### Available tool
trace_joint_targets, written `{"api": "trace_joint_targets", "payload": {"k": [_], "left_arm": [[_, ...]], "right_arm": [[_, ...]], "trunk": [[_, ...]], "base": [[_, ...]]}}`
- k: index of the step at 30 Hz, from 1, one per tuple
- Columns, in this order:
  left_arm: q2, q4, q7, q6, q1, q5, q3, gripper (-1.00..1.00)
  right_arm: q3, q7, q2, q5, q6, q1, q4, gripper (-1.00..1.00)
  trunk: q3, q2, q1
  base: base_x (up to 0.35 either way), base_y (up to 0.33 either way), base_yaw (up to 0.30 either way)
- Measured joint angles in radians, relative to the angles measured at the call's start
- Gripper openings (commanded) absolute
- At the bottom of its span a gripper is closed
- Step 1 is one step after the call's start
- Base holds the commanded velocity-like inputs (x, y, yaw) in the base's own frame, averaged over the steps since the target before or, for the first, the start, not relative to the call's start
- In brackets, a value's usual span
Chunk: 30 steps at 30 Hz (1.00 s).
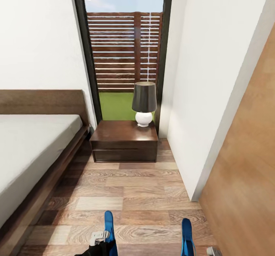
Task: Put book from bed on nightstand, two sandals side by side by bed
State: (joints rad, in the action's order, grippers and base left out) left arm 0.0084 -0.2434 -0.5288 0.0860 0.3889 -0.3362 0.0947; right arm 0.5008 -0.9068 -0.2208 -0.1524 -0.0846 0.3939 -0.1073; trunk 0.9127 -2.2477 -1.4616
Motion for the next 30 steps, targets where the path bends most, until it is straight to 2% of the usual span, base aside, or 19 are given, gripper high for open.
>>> {"api": "trace_joint_targets", "payload": {"k": [30], "left_arm": [[0.0, 0.0, 0.0, 0.0, 0.0, 0.0, 0.0, -1.0]], "right_arm": [[0.0, 0.0, 0.001, 0.0, 0.0, 0.0, 0.0, -1.0]], "trunk": [[0.0, 0.0, 0.0]], "base": [[0.313, -0.091, 0.0]]}}
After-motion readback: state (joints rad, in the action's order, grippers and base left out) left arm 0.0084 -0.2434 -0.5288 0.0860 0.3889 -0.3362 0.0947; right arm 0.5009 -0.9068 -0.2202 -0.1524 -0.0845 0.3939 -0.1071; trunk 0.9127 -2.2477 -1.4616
